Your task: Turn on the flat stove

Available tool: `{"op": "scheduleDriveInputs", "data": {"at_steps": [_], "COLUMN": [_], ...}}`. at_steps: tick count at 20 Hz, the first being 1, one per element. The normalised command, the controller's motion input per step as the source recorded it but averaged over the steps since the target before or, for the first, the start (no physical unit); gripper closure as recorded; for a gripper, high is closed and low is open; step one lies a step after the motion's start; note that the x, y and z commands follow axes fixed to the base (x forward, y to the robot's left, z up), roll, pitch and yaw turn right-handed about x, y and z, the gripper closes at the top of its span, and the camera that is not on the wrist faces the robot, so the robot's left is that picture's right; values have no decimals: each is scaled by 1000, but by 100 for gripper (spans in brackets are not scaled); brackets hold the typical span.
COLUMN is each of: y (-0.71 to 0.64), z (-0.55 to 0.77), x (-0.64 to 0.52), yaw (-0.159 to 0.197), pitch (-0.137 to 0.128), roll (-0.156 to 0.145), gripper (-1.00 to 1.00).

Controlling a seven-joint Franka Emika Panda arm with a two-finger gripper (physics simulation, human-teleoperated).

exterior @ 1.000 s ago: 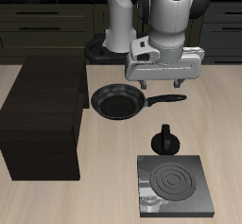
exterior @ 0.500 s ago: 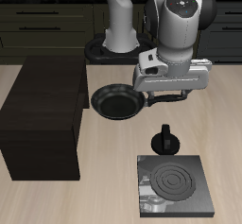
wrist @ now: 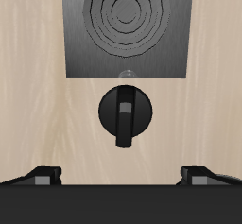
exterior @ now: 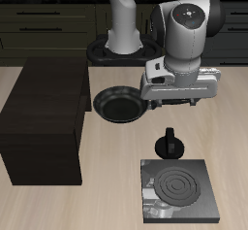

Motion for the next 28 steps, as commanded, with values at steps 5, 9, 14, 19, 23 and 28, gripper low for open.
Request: {"op": "scheduleDriveInputs", "data": {"at_steps": [5, 9, 14, 19, 23, 28], "y": [37, 6, -36, 73, 10, 72], "z": [-132, -283, -177, -190, -104, -125], "x": [-22, 6, -33, -88, -54, -102], "yaw": [3, 16, -17, 8, -4, 10], "pitch": [6, 23, 17, 1, 14, -13], "roll": [16, 0, -6, 11, 8, 11], "gripper": [-100, -100, -100, -100, -100, -100]}}
